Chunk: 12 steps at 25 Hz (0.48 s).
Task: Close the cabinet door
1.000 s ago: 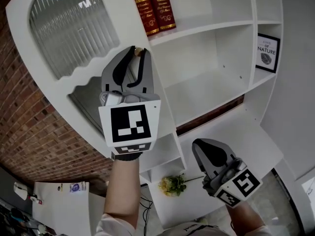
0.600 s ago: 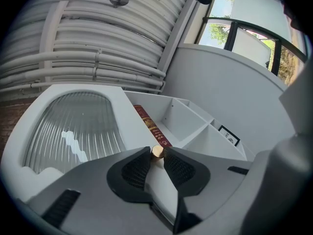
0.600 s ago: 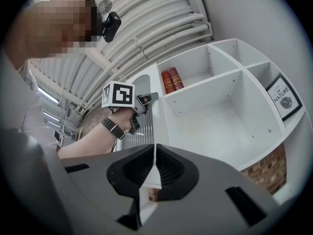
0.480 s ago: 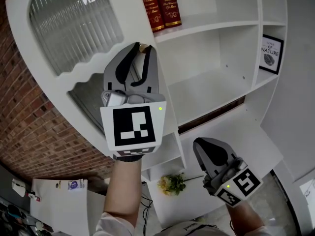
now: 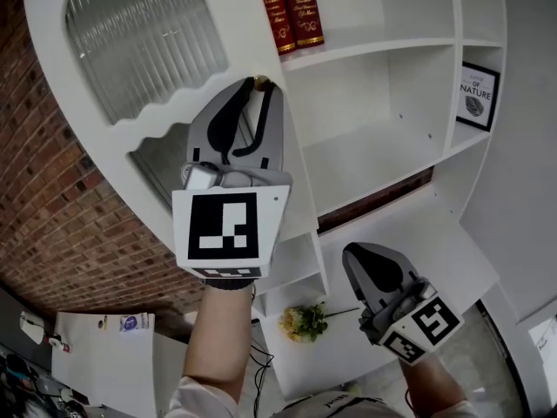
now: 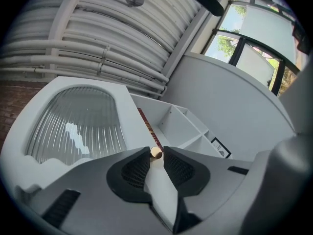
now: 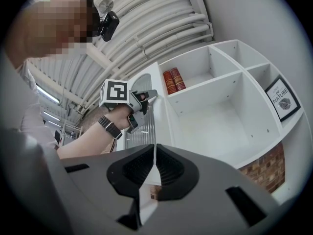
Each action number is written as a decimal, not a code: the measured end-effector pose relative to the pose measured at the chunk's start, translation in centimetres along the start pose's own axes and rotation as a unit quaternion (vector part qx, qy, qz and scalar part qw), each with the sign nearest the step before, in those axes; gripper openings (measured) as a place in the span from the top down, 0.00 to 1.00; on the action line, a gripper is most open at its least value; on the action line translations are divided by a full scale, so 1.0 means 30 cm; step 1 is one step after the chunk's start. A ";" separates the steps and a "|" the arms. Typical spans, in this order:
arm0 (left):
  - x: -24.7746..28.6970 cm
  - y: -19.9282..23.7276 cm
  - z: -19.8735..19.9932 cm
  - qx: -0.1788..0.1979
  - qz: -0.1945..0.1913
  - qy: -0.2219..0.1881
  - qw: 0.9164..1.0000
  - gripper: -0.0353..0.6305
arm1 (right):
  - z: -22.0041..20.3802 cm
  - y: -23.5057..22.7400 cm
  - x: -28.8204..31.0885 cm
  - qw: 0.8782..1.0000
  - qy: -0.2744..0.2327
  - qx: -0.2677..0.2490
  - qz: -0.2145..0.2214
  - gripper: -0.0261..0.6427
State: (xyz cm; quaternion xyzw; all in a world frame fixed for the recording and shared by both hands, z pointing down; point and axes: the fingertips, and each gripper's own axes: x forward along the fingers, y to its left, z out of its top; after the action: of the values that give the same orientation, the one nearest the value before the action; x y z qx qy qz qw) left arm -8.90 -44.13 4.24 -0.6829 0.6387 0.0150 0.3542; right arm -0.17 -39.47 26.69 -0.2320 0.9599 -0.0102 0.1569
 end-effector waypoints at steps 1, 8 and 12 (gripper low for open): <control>-0.012 -0.004 0.006 -0.009 -0.003 -0.004 1.000 0.81 | -0.002 0.003 -0.002 1.000 0.001 0.000 0.001 0.93; -0.145 -0.069 -0.008 -0.036 -0.024 -0.001 0.999 0.84 | -0.025 0.022 -0.003 1.000 0.016 -0.002 0.008 0.93; -0.231 -0.113 -0.067 -0.068 -0.047 0.021 0.996 0.85 | -0.045 0.038 0.004 1.000 0.026 -0.004 0.012 0.93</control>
State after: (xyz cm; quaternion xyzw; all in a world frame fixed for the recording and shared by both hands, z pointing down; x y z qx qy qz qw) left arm -8.05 -39.41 10.60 -0.7348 0.6110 0.0274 0.2933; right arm -1.18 -38.57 27.85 -0.2206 0.9664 -0.0101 0.1313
